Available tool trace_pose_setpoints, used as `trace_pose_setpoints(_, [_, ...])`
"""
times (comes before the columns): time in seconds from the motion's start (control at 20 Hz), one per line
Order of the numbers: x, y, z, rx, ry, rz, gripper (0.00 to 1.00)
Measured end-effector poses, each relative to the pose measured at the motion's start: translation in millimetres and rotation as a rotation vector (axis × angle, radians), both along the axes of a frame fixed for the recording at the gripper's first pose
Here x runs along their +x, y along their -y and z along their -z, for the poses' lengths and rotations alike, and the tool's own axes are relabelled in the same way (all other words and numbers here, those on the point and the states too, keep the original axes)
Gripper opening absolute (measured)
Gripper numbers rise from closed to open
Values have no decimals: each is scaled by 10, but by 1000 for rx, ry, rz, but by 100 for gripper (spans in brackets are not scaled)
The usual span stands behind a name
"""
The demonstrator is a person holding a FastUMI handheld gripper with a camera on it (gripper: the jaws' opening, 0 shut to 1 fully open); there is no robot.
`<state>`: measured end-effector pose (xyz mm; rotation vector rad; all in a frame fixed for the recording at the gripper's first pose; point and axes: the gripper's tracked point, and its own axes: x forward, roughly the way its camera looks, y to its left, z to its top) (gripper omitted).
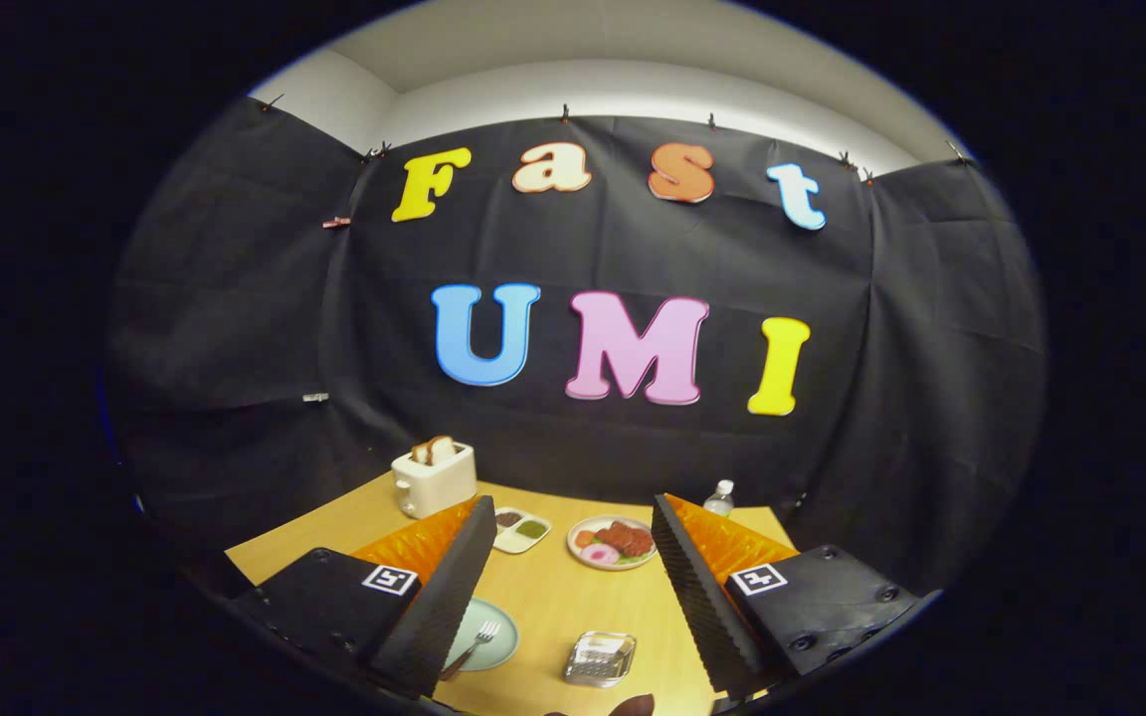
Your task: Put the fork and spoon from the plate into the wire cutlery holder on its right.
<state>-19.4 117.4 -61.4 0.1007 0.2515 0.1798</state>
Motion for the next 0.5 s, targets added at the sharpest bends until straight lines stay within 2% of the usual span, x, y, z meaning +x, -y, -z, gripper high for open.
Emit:
trace_pose_setpoints(0.25, [-133,-608,765,49,-260,-115,98])
trace_pose_setpoints(0.5, [-211,-1029,1545,55,-475,-161,99])
